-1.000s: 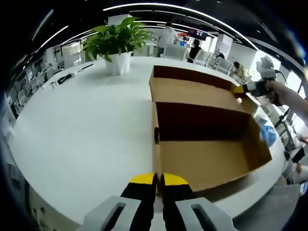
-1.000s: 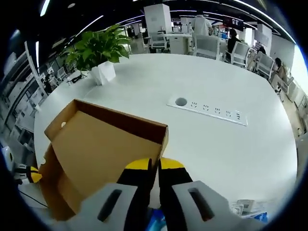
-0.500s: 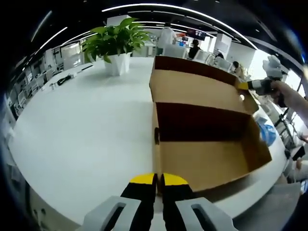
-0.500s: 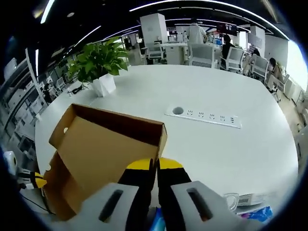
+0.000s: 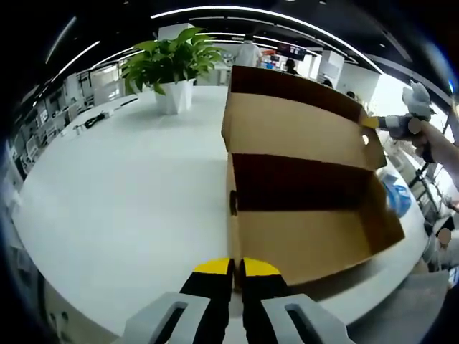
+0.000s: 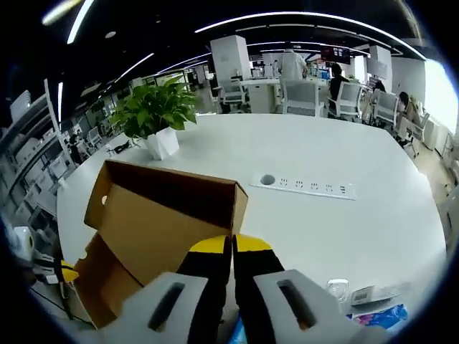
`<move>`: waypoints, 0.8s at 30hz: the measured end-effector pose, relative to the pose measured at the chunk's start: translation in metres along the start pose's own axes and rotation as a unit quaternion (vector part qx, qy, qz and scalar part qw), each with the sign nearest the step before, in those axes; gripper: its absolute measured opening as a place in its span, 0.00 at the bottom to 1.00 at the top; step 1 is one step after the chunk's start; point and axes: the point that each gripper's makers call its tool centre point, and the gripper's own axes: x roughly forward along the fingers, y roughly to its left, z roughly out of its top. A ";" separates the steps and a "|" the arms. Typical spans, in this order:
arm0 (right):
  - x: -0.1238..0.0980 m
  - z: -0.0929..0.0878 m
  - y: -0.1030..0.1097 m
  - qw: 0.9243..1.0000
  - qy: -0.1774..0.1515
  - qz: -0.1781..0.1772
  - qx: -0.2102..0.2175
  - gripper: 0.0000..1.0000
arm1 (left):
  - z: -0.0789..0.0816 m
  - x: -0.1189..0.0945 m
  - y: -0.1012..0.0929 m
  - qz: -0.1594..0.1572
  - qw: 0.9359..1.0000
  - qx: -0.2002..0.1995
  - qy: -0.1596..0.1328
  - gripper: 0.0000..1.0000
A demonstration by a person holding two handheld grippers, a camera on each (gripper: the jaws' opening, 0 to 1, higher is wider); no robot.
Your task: Operate the shoe box by opening the lid, removing the specified soft item, and placing it in the target area until the item is outside and the box remains undamaged.
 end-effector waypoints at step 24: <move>-0.044 0.001 0.021 0.998 -0.050 0.006 -0.023 0.00 | 0.000 0.002 0.002 -0.002 1.000 0.004 -0.004 0.03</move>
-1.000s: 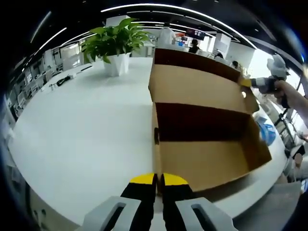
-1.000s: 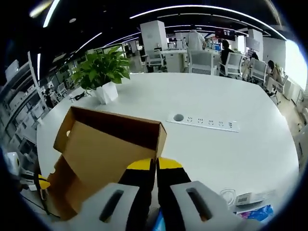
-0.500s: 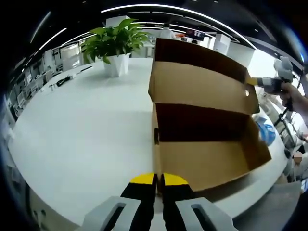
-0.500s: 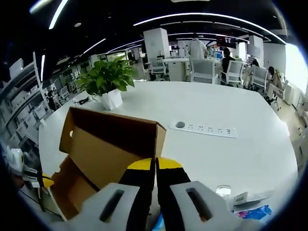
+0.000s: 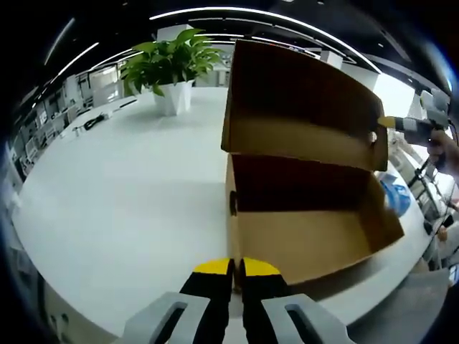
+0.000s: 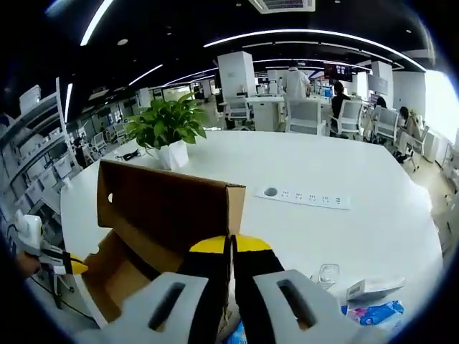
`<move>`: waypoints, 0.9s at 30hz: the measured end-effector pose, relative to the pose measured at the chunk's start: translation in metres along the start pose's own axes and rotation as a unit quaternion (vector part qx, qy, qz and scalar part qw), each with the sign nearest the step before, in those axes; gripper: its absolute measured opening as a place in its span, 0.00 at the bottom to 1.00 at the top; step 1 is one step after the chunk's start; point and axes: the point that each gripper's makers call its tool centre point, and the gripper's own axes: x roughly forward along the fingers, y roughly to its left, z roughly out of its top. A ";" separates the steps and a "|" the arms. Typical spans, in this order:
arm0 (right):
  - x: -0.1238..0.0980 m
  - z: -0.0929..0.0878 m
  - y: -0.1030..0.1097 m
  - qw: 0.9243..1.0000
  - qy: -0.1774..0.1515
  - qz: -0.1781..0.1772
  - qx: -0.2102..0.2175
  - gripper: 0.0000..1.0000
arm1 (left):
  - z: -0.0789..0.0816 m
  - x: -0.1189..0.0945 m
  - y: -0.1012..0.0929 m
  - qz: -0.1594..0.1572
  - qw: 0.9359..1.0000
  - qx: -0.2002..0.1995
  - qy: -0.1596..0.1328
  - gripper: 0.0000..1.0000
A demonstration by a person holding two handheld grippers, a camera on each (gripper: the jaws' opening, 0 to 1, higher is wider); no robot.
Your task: Operate the shoe box by opening the lid, removing the specified soft item, and placing it in the target area until the item is outside and the box remains undamaged.
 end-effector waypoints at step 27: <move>-0.044 -0.020 0.022 1.000 -0.021 0.018 -0.006 0.01 | 0.001 -0.002 -0.002 -0.004 1.000 0.003 -0.010 0.04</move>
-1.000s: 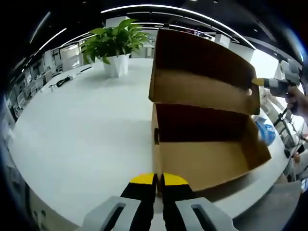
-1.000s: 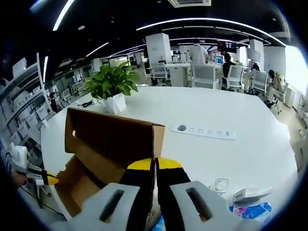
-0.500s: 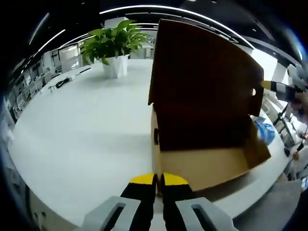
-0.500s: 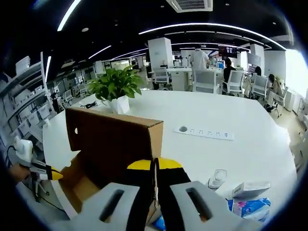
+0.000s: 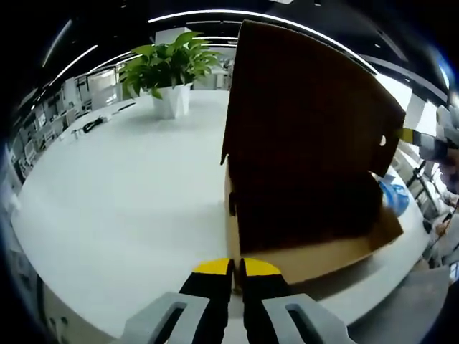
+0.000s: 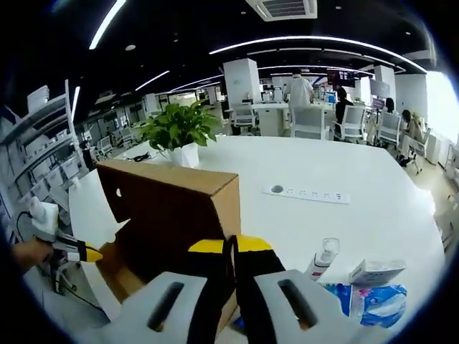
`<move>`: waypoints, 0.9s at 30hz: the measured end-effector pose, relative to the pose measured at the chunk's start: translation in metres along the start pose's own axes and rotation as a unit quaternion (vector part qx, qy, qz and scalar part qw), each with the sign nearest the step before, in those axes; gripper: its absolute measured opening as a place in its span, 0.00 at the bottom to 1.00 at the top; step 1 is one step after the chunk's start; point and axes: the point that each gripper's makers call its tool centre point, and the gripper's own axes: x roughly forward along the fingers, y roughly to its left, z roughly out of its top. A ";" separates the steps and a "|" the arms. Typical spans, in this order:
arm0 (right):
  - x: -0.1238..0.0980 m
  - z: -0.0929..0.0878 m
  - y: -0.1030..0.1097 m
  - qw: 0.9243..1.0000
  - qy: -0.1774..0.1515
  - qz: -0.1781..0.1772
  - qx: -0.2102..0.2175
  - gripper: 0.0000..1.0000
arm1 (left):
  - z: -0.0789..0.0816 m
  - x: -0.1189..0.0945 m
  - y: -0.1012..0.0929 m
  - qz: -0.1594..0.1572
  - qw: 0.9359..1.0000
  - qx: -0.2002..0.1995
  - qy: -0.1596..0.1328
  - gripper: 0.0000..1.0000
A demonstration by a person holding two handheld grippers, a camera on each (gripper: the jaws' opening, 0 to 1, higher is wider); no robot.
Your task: Operate the shoe box by opening the lid, removing the specified soft item, and placing it in the target area until the item is outside and the box remains undamaged.
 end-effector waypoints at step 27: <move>-0.031 -0.040 0.019 1.000 0.001 0.014 -0.005 0.04 | 0.008 -0.003 0.006 0.000 0.998 0.056 -0.018 0.12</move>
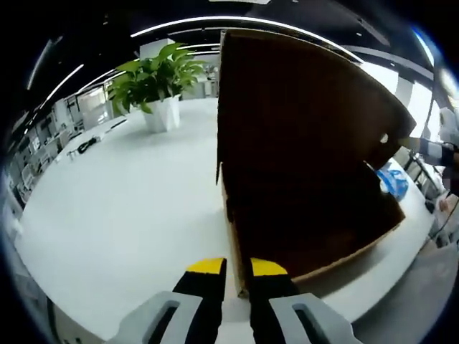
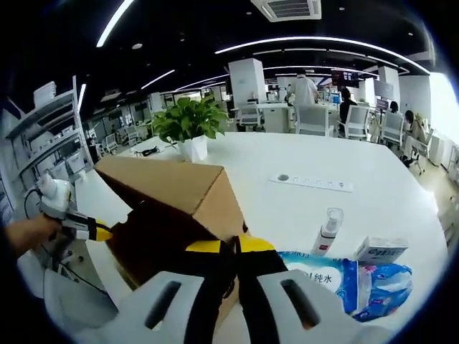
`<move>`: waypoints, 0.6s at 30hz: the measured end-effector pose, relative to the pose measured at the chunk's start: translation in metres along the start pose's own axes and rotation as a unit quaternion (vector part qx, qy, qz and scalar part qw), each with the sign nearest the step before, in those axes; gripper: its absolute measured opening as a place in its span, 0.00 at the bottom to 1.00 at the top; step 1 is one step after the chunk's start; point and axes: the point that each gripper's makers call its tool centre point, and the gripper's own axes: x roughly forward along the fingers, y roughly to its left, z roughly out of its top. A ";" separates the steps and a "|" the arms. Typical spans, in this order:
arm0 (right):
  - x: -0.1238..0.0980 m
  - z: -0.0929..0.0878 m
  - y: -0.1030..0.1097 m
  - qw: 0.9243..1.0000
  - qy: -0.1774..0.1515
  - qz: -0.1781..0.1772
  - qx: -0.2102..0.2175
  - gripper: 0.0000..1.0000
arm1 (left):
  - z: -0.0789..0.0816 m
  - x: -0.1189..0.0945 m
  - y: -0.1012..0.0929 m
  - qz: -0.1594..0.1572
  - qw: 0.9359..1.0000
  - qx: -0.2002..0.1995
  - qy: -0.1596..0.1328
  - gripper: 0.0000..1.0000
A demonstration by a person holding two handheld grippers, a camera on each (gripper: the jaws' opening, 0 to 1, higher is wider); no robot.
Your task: Operate the shoe box by opening the lid, removing the specified soft item, and placing it in the target area until the item is outside and the box remains undamaged.
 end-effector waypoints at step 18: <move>-0.009 -0.031 0.009 1.000 0.011 0.008 -0.016 0.06 | 0.052 -0.026 0.001 -0.022 0.997 0.038 -0.067 0.19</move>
